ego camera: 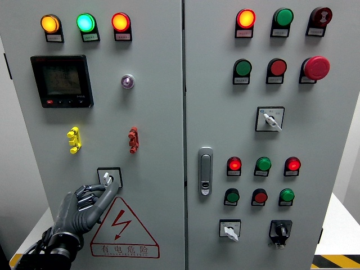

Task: Turn on light switch 1
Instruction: 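Close the left hand fingers around the rotary switch knob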

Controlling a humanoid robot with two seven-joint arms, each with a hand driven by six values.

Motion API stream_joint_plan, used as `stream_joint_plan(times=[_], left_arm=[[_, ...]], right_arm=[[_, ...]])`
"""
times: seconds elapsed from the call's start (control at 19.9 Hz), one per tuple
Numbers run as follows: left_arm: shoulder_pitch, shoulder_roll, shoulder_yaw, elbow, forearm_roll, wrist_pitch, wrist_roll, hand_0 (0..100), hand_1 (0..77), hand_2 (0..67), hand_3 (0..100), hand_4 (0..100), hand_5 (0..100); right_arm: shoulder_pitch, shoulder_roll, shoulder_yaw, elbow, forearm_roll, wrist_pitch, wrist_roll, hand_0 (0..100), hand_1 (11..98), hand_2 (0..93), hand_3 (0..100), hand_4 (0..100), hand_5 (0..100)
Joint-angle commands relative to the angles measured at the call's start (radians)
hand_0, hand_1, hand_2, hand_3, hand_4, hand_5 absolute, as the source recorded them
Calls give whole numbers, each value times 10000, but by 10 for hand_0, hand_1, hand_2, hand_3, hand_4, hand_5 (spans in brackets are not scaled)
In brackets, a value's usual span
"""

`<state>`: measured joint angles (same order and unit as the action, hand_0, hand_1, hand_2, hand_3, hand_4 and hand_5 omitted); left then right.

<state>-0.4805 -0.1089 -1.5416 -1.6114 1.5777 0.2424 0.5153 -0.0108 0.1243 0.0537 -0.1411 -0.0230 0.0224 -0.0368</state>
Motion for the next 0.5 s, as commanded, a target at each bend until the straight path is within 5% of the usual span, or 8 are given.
stream_joint_plan(times=[0.0,0.45], left_arm=[[-27,0,-1,-8,-8,15,1,0,578,448,906,1000,873],[-134,0,-1,-8,-8,168,17,0,561,457,913,1000,880]], right_arm=[[0,0,0,0,0,-9,0,0,195,0,198,194,105],[0,0,0,0,0,6,0,0,198,0,198,194,105]])
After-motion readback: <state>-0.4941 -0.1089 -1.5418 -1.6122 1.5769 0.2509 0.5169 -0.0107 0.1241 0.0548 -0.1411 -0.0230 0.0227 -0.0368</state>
